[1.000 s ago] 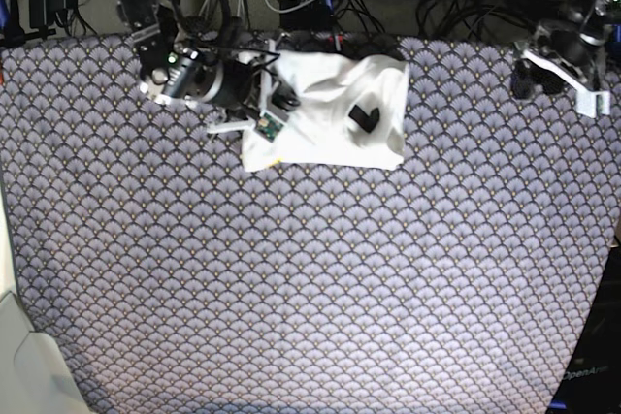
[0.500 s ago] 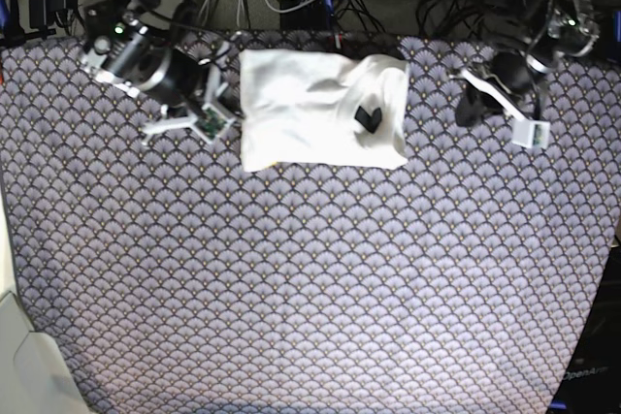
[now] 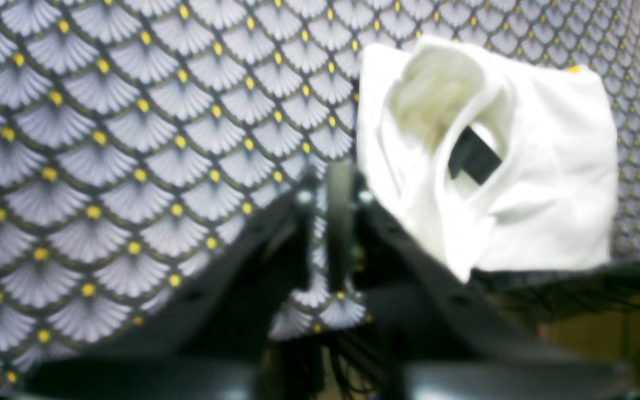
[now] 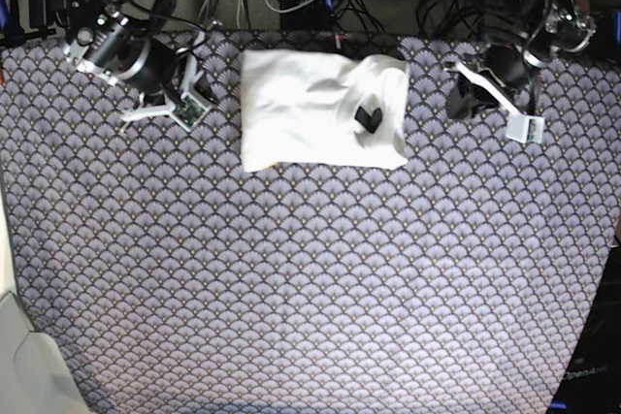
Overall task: Fold the T-shirt properly
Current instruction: 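Grasp the bundle's corner with the left gripper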
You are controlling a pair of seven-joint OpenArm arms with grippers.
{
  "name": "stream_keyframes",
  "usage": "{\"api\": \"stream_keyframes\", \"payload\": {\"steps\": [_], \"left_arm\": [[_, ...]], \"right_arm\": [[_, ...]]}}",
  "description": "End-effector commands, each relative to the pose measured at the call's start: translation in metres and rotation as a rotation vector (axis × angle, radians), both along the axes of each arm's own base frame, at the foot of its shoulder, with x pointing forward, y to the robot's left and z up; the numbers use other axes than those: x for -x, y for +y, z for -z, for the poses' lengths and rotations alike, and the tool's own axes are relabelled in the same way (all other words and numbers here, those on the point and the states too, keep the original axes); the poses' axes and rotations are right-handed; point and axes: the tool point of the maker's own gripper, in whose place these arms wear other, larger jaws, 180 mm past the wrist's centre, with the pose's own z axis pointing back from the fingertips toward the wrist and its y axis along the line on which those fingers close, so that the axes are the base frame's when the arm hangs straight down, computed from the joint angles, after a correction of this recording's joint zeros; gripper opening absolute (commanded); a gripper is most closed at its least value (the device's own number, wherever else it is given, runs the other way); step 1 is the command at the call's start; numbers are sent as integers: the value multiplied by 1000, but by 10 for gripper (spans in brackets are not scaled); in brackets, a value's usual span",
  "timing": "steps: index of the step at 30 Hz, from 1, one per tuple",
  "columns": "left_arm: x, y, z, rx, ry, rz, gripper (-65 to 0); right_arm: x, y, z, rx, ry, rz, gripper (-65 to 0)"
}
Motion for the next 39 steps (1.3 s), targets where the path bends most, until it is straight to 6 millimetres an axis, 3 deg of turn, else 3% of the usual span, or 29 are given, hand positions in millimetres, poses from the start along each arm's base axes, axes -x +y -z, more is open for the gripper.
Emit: {"api": "stream_keyframes", "payload": {"steps": [1,5,7,12,21,33,39], "left_arm": [[-6,-1,-15,21,-54,20,-499],[-12,-8,-34,125,-101,42,-263],[-19,-11,-43,161,-131,63,-227],[-29,-11,-41,183,-137,68,-229],[-28,-51,-13,258,-49,155,-228],[-33,-41,21,289,41,103,-228],[-38,-62,18,303,35,164,-228]], "right_arm": [[-4,2,-9,-17,-31,-5,-650],[-4,2,-9,-17,-32,-5,-650],[-4,2,-9,-17,-32,-5,-650],[-4,2,-8,-17,-29,-5,-650],[-4,1,-8,-14,-29,-6,-650],[-6,1,-10,-14,-37,-7,-650],[-6,1,-10,-14,-37,-7,-650]]}}
